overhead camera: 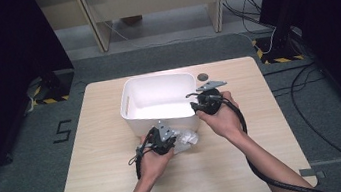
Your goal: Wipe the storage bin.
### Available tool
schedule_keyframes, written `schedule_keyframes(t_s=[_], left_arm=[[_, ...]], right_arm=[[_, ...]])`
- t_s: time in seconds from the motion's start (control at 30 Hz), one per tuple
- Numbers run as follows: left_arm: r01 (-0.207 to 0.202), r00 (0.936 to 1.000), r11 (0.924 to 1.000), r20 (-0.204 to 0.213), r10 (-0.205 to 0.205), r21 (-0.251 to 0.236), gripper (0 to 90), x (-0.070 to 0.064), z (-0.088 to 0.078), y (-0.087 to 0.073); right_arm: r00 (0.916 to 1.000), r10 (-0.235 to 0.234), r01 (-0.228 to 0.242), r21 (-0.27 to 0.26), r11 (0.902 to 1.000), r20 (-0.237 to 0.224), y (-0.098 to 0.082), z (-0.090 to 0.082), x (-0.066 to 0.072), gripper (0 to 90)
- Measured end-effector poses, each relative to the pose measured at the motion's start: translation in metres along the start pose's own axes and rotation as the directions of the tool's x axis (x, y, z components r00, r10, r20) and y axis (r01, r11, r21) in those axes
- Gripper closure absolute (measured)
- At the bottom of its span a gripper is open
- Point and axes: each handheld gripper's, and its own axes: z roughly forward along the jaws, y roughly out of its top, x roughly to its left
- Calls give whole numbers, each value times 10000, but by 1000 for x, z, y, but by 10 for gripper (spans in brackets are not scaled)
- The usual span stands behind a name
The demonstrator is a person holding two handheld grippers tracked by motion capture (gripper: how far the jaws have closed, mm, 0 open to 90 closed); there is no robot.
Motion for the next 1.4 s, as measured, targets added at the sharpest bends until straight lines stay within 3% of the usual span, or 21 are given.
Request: schedule_keyframes(t_s=[0.6,0.87,1.0,1.4], left_arm=[[52,10000,9995,-53,-50,309,767,1,13,-5],[34,10000,9993,-66,-32,366,766,1,12,-3],[-17,10000,9995,-89,20,306,766,0,11,-1],[-82,10000,10000,46,82,-5,766,-6,4,13]], right_arm=[[10000,-38,38,-134,9999,34,0,1,1,658],[10000,85,-85,-159,9998,1,0,2,2,658],[9995,316,-316,-164,9994,-34,0,3,1,659],[9990,443,-443,-235,9987,-3,0,4,1,659]])
